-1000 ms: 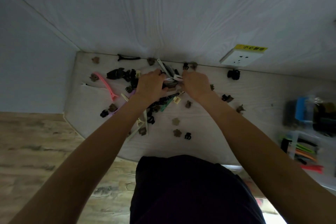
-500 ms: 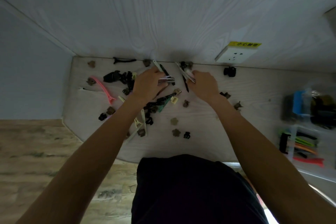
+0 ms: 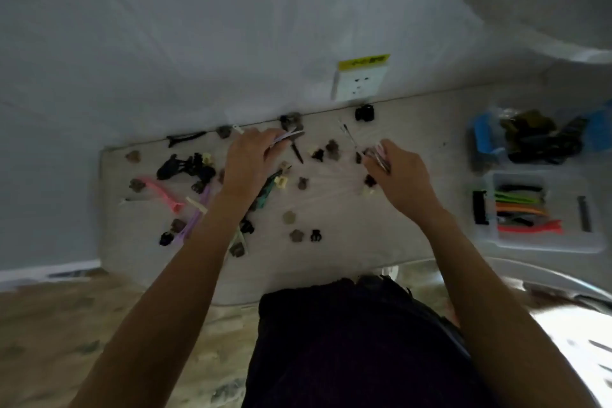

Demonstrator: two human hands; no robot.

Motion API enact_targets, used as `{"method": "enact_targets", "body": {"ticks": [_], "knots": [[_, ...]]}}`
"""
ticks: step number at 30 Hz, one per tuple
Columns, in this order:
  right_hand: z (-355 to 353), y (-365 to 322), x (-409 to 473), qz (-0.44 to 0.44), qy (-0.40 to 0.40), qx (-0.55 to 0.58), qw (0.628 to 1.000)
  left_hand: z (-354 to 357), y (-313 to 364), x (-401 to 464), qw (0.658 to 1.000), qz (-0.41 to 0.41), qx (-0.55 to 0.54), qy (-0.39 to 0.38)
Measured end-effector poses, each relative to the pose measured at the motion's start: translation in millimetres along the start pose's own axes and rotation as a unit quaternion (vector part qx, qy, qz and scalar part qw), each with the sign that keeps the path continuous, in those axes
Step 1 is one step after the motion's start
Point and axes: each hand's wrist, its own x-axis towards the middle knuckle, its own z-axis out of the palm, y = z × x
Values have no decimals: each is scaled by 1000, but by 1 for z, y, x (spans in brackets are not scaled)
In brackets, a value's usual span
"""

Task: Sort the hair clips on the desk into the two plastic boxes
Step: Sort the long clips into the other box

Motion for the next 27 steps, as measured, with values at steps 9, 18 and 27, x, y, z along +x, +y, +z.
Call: {"method": "enact_targets", "body": {"ticks": [9,18,27], "knots": [[-142,130,-110,142,93,-147,975,74,169,3,970,108,-126,-178],[-166,208,-99,127,-106,-236,958,136,279,-9,970,158,-100,-152],[-156,226,-88,41,-176,-208,961,171,329,6,980,121,2,-156]]}}
